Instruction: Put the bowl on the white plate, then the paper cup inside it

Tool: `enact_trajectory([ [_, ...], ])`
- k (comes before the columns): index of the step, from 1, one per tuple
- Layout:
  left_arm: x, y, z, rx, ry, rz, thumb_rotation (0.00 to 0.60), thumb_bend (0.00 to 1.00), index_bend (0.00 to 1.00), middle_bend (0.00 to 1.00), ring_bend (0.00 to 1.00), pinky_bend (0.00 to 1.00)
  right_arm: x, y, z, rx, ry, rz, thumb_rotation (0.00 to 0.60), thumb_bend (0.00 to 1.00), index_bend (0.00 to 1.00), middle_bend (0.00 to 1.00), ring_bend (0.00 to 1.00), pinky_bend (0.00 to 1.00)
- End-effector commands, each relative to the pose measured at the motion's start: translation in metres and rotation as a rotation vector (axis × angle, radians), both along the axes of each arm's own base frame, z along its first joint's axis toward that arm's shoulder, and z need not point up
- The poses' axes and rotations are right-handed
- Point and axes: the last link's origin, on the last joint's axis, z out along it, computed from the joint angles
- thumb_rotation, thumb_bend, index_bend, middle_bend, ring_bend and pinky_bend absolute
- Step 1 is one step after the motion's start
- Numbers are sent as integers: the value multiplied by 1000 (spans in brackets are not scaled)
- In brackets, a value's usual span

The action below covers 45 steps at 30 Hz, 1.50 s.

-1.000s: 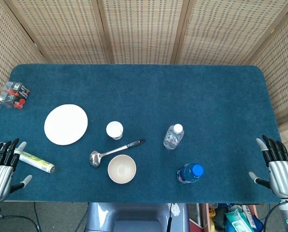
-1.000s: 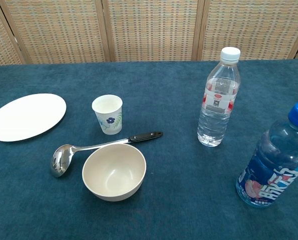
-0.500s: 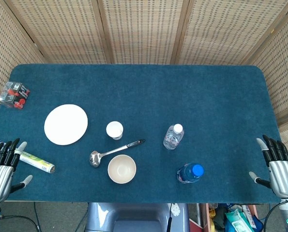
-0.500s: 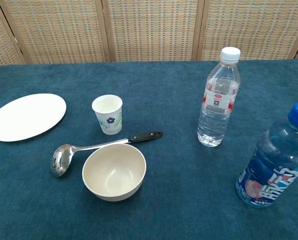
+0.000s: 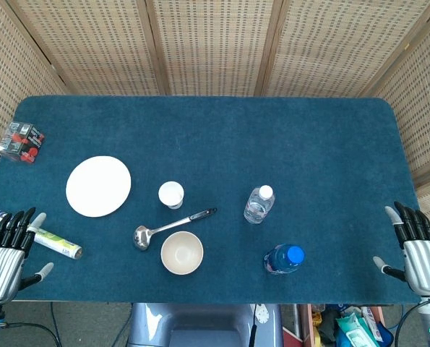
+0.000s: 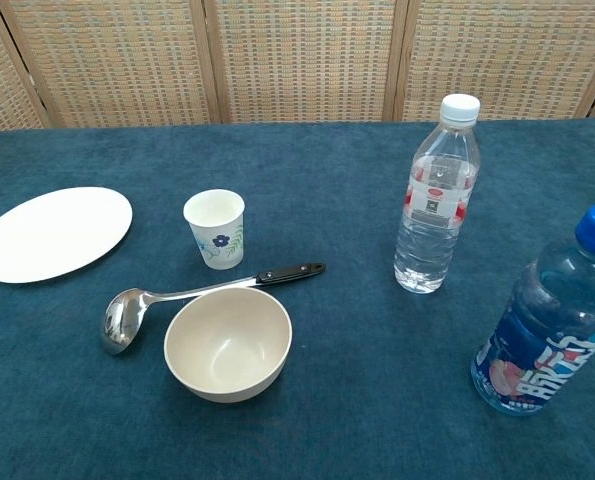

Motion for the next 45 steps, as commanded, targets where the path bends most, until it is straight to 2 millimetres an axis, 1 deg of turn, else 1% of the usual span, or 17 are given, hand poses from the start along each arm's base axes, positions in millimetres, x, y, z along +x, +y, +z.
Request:
enact_trajectory([
  [1, 2, 2, -3, -36, 3, -40, 600, 128, 5, 0, 0, 0, 0, 0, 0, 0, 0, 0, 600, 142, 9, 0, 0, 0],
  [7, 9, 7, -13, -127, 6, -151, 600, 136, 5, 0, 0, 0, 0, 0, 0, -2, -1, -2, 600, 142, 9, 0, 0, 0],
  [10, 18, 10, -18, -191, 7, -238, 600, 137, 12, 0, 0, 0, -1, -1, 0, -1, -2, -6, 600, 142, 9, 0, 0, 0],
  [16, 30, 11, -26, -266, 3, -333, 600, 140, 34, 0, 0, 0, -1, -1, 0, 0, -4, -9, 600, 142, 9, 0, 0, 0],
  [25, 37, 17, -42, -348, 30, -366, 600, 142, 101, 0, 0, 0, -2, -2, 1, -3, -9, -13, 600, 142, 9, 0, 0, 0],
  [29, 42, 22, -48, -360, 43, -373, 600, 142, 157, 0, 0, 0, -3, -2, 1, -2, -10, -14, 600, 142, 9, 0, 0, 0],
  [32, 48, 28, -54, -370, 52, -379, 600, 150, 224, 0, 0, 0, -4, -2, 1, -1, -11, -17, 600, 142, 9, 0, 0, 0],
  [37, 54, 34, -59, -376, 57, -382, 600, 158, 269, 0, 0, 0, -4, -3, 2, -4, -14, -18, 600, 142, 9, 0, 0, 0],
  [41, 63, 41, -67, -386, 74, -392, 600, 170, 282, 0, 0, 0, -5, -3, 3, -5, -17, -20, 600, 142, 9, 0, 0, 0],
  [42, 70, 44, -72, -396, 91, -418, 600, 171, 283, 0, 0, 0, -5, -3, 3, -4, -19, -24, 600, 142, 9, 0, 0, 0],
  [45, 79, 49, -78, -402, 110, -426, 600, 181, 292, 0, 0, 0, -6, -4, 3, -4, -21, -26, 600, 142, 9, 0, 0, 0],
])
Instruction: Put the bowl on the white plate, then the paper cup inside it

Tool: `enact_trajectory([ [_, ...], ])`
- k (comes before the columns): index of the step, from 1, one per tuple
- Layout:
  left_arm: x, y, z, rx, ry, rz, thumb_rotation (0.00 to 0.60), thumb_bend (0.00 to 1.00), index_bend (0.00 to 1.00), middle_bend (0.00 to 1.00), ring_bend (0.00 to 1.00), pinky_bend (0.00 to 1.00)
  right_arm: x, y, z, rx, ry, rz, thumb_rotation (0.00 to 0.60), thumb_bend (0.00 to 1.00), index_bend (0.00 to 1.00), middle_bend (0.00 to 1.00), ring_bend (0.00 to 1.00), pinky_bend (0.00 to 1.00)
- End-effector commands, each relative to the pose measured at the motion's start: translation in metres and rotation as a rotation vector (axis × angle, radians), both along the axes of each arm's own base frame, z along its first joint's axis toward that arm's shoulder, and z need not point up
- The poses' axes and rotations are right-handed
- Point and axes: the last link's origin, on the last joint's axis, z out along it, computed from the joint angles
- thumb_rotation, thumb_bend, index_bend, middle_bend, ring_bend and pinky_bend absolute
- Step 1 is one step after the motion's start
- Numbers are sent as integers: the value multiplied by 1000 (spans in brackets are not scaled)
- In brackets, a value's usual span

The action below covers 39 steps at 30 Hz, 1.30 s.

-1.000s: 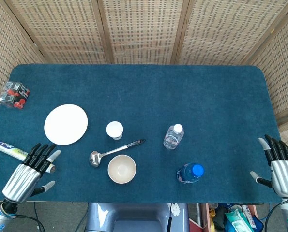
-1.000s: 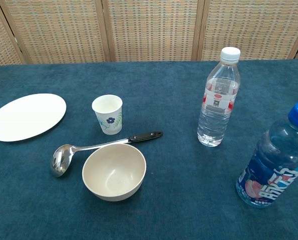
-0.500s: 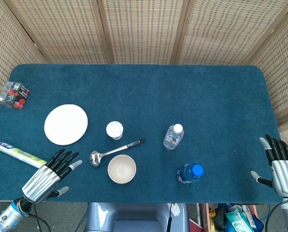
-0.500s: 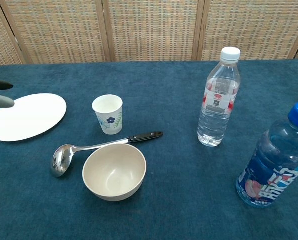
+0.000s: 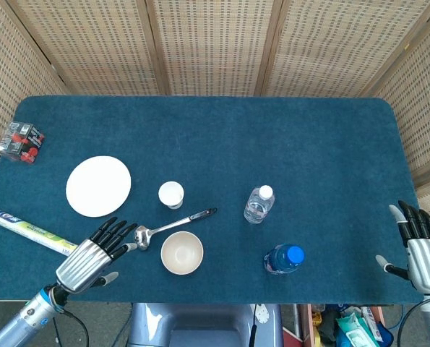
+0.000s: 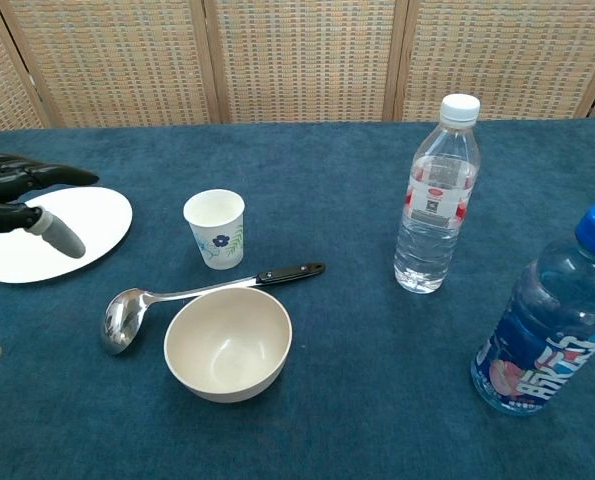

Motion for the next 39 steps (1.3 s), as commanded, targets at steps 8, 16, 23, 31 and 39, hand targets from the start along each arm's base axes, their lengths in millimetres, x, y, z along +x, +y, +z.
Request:
enact_trajectory([
  [8, 27, 14, -22, -29, 42, -18, 600, 217, 332, 0, 0, 0, -2, 0, 2, -3, -9, -2, 600, 142, 9, 0, 0, 0],
  [16, 32, 21, -43, -60, 74, 0, 600, 235, 366, 0, 0, 0, -3, -1, 4, -7, -18, -5, 600, 142, 9, 0, 0, 0],
  [23, 38, 27, -58, -73, 82, 1, 600, 248, 408, 0, 0, 0, -3, -1, 4, -6, -20, -5, 600, 142, 9, 0, 0, 0],
  [31, 44, 29, -69, -90, 102, 1, 600, 254, 436, 0, 0, 0, -4, 0, 6, -11, -28, -7, 600, 142, 9, 0, 0, 0],
  [39, 45, 28, -78, -97, 123, 3, 600, 256, 448, 0, 0, 0, -4, 0, 7, -12, -35, -5, 600, 142, 9, 0, 0, 0],
])
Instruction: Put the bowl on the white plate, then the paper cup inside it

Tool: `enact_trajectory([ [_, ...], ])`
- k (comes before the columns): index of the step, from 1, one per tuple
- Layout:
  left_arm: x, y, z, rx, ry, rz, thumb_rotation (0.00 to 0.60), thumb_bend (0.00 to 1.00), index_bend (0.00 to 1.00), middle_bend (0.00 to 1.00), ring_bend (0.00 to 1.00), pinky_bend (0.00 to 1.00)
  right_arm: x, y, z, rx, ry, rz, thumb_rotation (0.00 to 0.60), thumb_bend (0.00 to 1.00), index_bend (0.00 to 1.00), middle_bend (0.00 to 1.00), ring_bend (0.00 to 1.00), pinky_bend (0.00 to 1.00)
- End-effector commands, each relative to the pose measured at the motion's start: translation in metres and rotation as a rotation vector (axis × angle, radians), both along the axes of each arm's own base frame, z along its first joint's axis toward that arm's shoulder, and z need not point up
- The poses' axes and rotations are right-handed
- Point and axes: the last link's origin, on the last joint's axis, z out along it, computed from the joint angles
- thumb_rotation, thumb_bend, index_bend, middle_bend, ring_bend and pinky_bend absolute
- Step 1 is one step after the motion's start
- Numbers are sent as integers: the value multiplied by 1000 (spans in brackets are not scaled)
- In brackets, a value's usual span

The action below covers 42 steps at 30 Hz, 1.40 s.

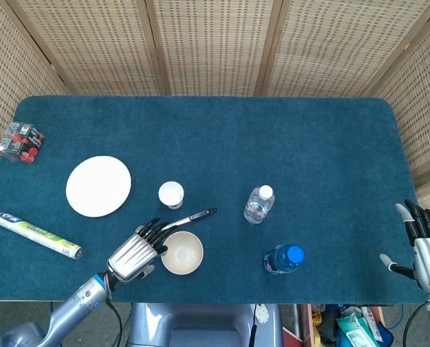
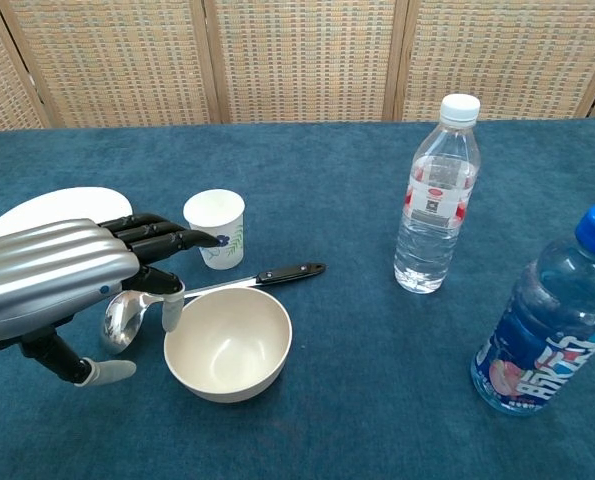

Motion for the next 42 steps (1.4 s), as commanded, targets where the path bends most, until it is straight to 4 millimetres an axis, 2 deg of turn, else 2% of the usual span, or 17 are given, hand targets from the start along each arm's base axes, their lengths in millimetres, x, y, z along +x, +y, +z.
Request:
enact_trajectory([
  [1, 2, -1, -3, -7, 0, -1, 600, 256, 449, 0, 0, 0, 0, 0, 1, -3, -3, -1, 600, 142, 9, 0, 0, 0],
  [30, 17, 11, -42, -18, 61, 16, 600, 293, 495, 0, 0, 0, -3, 1, 6, -13, -30, 1, 600, 142, 9, 0, 0, 0],
  [37, 18, 11, -44, -7, 62, 17, 600, 391, 599, 0, 0, 0, -3, 1, 6, -13, -34, 3, 600, 142, 9, 0, 0, 0],
  [42, 15, 11, -43, 5, 64, 20, 600, 442, 631, 0, 0, 0, -2, 2, 7, -12, -36, 5, 600, 142, 9, 0, 0, 0],
])
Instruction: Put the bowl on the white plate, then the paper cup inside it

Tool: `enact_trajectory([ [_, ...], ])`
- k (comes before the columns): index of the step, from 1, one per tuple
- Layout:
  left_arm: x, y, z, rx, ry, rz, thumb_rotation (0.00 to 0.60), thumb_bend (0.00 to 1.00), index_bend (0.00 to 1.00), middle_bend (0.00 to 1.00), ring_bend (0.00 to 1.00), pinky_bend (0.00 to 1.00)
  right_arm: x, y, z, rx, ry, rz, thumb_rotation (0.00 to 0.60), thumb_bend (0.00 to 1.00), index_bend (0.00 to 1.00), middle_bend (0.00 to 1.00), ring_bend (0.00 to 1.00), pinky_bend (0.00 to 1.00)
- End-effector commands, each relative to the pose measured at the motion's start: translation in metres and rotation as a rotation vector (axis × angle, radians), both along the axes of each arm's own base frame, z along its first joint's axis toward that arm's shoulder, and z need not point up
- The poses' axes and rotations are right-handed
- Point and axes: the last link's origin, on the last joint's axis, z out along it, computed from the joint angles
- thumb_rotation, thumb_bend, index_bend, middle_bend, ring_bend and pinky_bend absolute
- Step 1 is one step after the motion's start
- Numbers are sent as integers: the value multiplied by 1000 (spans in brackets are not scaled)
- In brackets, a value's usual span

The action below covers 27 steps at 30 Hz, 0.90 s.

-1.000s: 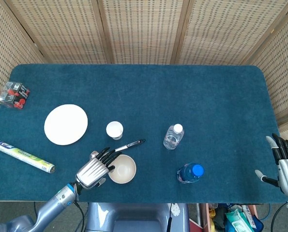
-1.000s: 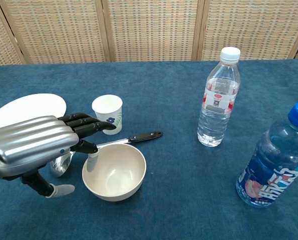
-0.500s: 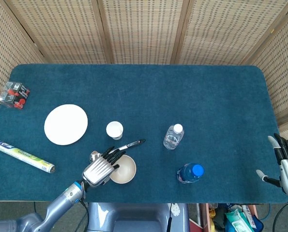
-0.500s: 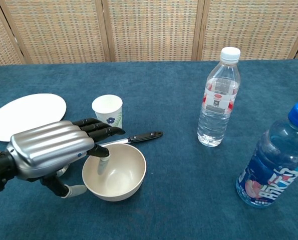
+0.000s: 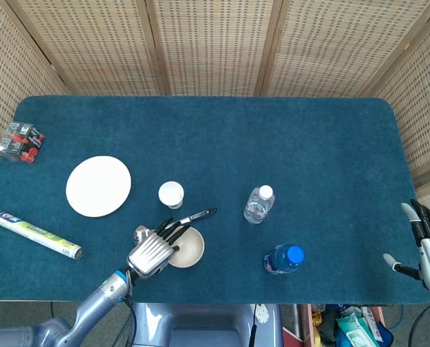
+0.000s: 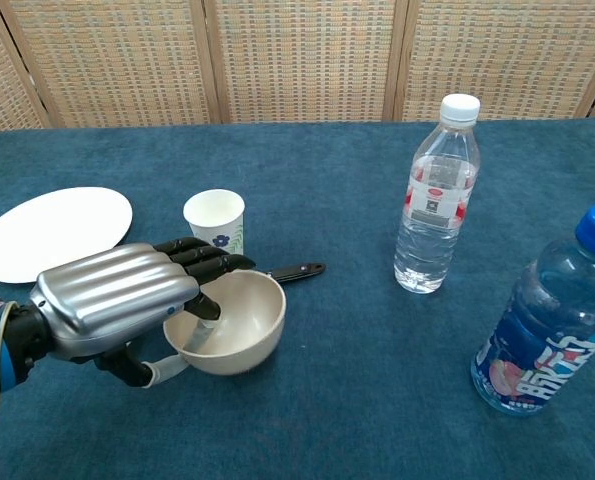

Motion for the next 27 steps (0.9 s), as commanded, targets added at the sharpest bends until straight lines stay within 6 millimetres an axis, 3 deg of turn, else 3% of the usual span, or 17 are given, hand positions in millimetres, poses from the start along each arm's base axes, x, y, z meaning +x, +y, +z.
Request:
enact_trajectory([
  [1, -2, 0, 0, 3, 1, 4, 600, 448, 636, 0, 0, 0, 0, 0, 0, 1, -1, 1, 600, 142, 9, 0, 0, 0],
  [14, 0, 1, 17, 36, -39, -13, 600, 456, 653, 0, 0, 0, 0, 0, 0, 1, -4, 1, 600, 142, 9, 0, 0, 0],
  [18, 4, 2, 36, 76, -73, -25, 600, 456, 653, 0, 0, 0, 0, 0, 0, 3, -4, 0, 600, 142, 9, 0, 0, 0],
  [21, 2, 7, 63, 127, -89, -17, 600, 456, 653, 0, 0, 0, 1, 1, -1, 5, 0, 5, 600, 142, 9, 0, 0, 0],
  [27, -11, 21, 106, 185, -105, 38, 600, 456, 653, 0, 0, 0, 1, 1, -1, 4, 2, 4, 600, 142, 9, 0, 0, 0],
])
